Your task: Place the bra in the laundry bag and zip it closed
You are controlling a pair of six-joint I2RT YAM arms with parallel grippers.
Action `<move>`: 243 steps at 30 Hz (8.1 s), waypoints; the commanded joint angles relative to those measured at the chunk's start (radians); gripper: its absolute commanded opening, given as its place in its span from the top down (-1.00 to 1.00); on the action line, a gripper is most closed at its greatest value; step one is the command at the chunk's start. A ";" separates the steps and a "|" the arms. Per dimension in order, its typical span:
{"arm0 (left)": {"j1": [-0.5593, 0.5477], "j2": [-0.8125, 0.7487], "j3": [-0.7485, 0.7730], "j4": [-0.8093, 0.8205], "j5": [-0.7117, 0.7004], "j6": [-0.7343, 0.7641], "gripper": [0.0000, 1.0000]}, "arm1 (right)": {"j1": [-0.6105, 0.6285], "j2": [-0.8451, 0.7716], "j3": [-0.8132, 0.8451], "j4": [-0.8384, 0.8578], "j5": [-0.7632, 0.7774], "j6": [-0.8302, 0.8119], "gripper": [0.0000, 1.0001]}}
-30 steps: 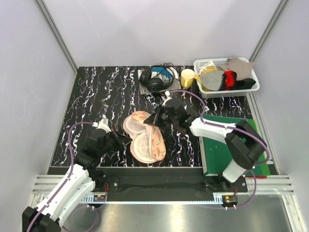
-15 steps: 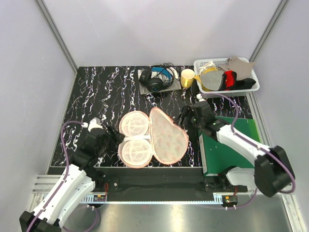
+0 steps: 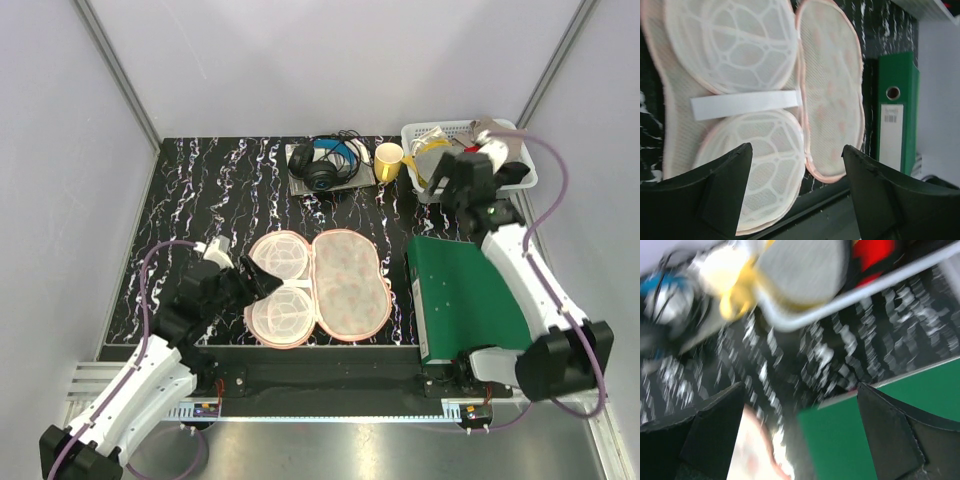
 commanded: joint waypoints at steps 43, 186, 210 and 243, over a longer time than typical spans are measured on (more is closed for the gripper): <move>-0.051 0.049 0.034 0.142 0.189 0.127 -0.66 | -0.431 0.819 0.675 0.026 -0.151 -0.143 0.03; -0.799 0.159 -0.069 0.625 -0.504 0.424 -0.64 | 0.403 0.003 -0.525 0.474 -0.649 0.690 -0.58; -1.080 1.066 0.517 0.302 -0.996 0.357 -0.74 | 0.256 -0.348 -0.404 -0.123 -0.235 0.519 -0.83; -0.888 0.215 0.129 0.236 -0.667 0.189 1.00 | 0.271 0.024 -0.496 0.633 -0.752 0.621 -0.73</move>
